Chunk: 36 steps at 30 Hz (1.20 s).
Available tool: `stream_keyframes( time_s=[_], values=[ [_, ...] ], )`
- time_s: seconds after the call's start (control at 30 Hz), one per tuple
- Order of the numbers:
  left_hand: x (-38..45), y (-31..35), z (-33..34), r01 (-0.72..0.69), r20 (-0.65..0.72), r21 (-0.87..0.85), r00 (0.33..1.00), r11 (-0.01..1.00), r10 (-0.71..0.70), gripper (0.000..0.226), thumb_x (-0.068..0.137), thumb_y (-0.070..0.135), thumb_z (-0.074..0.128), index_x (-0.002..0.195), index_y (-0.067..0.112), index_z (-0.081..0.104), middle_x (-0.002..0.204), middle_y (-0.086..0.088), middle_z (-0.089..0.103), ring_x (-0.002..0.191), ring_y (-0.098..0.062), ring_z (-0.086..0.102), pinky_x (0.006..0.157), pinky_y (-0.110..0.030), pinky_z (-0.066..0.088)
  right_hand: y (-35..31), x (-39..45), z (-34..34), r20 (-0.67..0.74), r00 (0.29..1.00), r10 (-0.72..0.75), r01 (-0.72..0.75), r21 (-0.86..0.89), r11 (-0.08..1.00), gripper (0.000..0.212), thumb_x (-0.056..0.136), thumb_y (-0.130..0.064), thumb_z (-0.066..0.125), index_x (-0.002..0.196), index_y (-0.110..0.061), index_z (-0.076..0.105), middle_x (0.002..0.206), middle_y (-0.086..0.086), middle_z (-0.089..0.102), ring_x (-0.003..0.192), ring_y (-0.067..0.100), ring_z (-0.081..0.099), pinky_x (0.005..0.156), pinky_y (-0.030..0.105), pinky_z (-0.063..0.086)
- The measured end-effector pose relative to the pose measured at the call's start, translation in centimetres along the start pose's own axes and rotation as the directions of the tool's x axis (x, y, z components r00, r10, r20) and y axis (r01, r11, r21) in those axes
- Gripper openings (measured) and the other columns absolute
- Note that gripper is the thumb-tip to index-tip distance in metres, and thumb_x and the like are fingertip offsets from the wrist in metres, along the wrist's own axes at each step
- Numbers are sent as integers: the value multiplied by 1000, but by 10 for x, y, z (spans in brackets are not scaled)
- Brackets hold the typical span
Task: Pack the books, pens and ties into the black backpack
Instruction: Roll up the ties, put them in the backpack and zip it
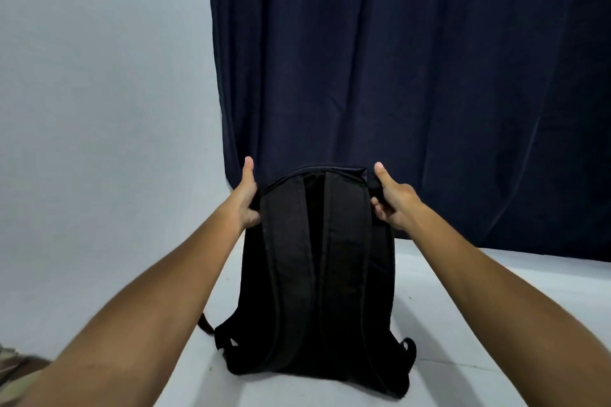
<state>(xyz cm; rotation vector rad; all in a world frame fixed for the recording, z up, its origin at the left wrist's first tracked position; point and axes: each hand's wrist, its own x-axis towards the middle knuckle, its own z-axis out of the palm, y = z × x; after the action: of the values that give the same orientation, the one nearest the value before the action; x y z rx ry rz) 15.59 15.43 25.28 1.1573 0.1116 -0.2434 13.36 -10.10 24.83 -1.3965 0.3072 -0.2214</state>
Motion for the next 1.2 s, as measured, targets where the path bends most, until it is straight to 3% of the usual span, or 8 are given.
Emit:
stream_keyframes(
  time_s=[0.23, 0.37, 0.57, 0.67, 0.77, 0.93, 1.07, 1.2],
  values=[
    [17, -10, -8, 21, -7, 91, 1000, 996, -20, 101, 76, 88, 36, 130, 6, 60, 113, -12, 70, 95, -23, 71, 62, -33, 59, 23, 11, -45, -51, 776, -629, 563, -392, 727, 61, 84, -66, 55, 59, -13, 37, 57, -1, 44, 54, 11, 42, 57, 28, 38],
    [8, -12, -6, 13, -16, 90, 1000, 996, -12, 97, 80, 85, 34, 132, 8, 59, 112, -13, 70, 90, -24, 71, 56, -32, 59, 33, 32, -39, 257, 910, -325, 346, -40, 937, 79, 83, -77, 32, 130, -20, 58, 132, -5, 57, 123, 14, 53, 107, 35, 38],
    [-26, -8, -10, -59, -115, 99, 991, 993, 70, 70, 88, 74, 41, 106, 11, 65, 91, -9, 72, 76, -22, 71, 56, -29, 57, 34, 32, -15, 278, 943, -181, 170, 63, 983, 76, 90, -74, 16, 97, -24, 73, 99, 0, 75, 94, 16, 69, 85, 31, 52],
    [-61, -26, -15, -449, -415, 433, 670, 782, 615, 52, 93, 53, 55, 113, 6, 57, 119, -17, 60, 97, -24, 60, 71, -20, 43, 37, 31, -9, 208, 956, -209, 193, 96, 977, 89, 75, -89, 27, 123, -24, 65, 122, 1, 68, 111, 17, 63, 103, 37, 45],
    [-113, -74, 17, -773, -88, 514, 383, 371, 920, 35, 83, 43, 58, 107, 16, 63, 109, 3, 66, 89, -2, 58, 72, -13, 43, 38, 31, -6, 146, 967, -211, 191, 135, 972, 102, 66, -94, 35, 138, -23, 54, 137, -2, 57, 126, 19, 53, 114, 42, 34],
    [-97, -121, 58, -456, 182, 628, 874, 631, 450, 78, 94, 62, 40, 156, 28, 9, 164, 10, 6, 150, -5, 7, 121, -29, 12, 38, 21, -1, 52, 973, -223, 217, 95, 971, 105, 58, -99, 33, 127, -25, 61, 132, -3, 61, 122, 19, 55, 113, 41, 35],
    [-63, -118, 75, -358, 99, 565, 924, 743, 370, 77, 97, 63, 24, 155, 24, -8, 162, 10, -20, 148, -13, -20, 120, -42, -5, 35, 1, -5, 16, 967, -254, 254, 24, 967, 87, 61, -98, 29, 103, -33, 68, 110, -9, 68, 111, 16, 59, 110, 41, 38],
    [-34, -117, 60, -328, 133, 330, 945, 885, 300, 106, 69, 96, 31, 154, 33, 23, 163, 5, 17, 151, -16, 12, 123, -46, 10, 33, -23, -14, -1, 962, -275, 275, 9, 961, 73, 75, -89, 27, 98, -33, 68, 104, -10, 67, 109, 16, 59, 110, 39, 38]
  ],
)
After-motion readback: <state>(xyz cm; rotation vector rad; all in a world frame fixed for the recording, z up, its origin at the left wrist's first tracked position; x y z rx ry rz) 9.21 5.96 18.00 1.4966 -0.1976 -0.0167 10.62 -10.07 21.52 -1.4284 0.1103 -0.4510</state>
